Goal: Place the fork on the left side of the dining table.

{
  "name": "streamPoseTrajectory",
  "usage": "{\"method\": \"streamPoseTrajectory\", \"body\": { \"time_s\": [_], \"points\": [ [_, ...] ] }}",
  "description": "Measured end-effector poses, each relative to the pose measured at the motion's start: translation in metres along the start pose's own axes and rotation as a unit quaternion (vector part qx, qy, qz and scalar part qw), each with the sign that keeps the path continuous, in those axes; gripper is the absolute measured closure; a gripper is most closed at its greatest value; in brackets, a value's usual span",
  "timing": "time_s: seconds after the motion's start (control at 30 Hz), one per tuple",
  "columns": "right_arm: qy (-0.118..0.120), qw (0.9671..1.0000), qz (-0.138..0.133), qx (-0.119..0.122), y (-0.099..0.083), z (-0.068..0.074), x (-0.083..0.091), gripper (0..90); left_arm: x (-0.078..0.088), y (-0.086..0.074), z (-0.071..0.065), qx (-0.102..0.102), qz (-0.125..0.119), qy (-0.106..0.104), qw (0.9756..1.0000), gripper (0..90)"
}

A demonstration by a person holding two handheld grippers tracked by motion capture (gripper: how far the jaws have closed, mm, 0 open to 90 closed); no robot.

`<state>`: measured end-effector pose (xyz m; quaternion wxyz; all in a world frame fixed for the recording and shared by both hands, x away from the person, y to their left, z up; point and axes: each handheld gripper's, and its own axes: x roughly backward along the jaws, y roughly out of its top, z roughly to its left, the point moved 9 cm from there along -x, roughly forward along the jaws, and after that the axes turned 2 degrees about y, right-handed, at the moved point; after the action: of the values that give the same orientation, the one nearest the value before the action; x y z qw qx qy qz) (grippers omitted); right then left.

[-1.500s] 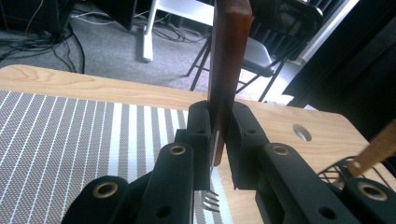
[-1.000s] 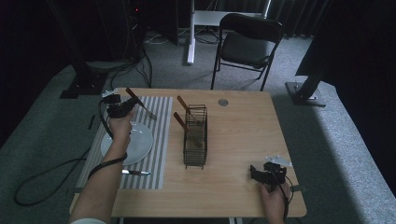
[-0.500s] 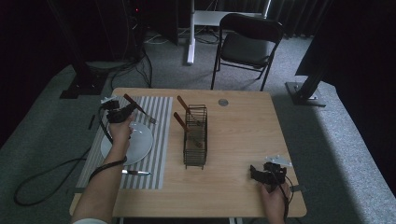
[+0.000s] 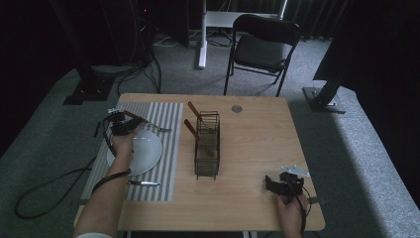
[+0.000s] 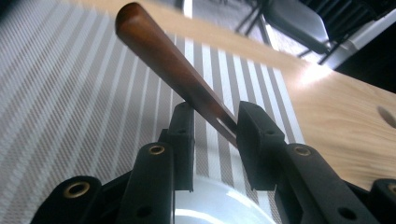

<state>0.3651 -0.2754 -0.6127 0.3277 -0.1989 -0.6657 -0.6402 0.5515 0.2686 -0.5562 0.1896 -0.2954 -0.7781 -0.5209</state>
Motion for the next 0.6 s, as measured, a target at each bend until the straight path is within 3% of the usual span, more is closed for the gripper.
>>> {"method": "streamPoseTrajectory", "body": {
  "time_s": [0.1, 0.27, 0.43, 0.53, 0.6],
  "points": [
    [0.0, 1.0, 0.0, 0.0, 0.0, 0.0, 0.0, 12.7, -0.002, -0.003, 0.002, -0.001, 0.0, 0.002, 1.0, 71.5],
    [0.0, 1.0, 0.0, 0.0, 0.0, 0.0, 0.0, 12.8, -0.007, -0.01, 0.008, 0.023, 0.016, 0.01, 0.9996, 71.6],
    [0.0, 1.0, 0.0, 0.0, 0.0, 0.0, 0.0, 12.8, -0.008, -0.012, 0.014, 0.034, 0.03, 0.02, 0.9988, 73.4],
    [0.0, 1.0, 0.0, 0.0, 0.0, 0.0, 0.0, 12.8, -0.008, -0.011, 0.014, 0.053, 0.029, 0.01, 0.9981, 61.5],
    [0.0, 1.0, 0.0, 0.0, 0.0, 0.0, 0.0, 12.8, -0.007, -0.011, 0.014, 0.036, 0.028, 0.019, 0.9988, 58.7]
  ]
}}
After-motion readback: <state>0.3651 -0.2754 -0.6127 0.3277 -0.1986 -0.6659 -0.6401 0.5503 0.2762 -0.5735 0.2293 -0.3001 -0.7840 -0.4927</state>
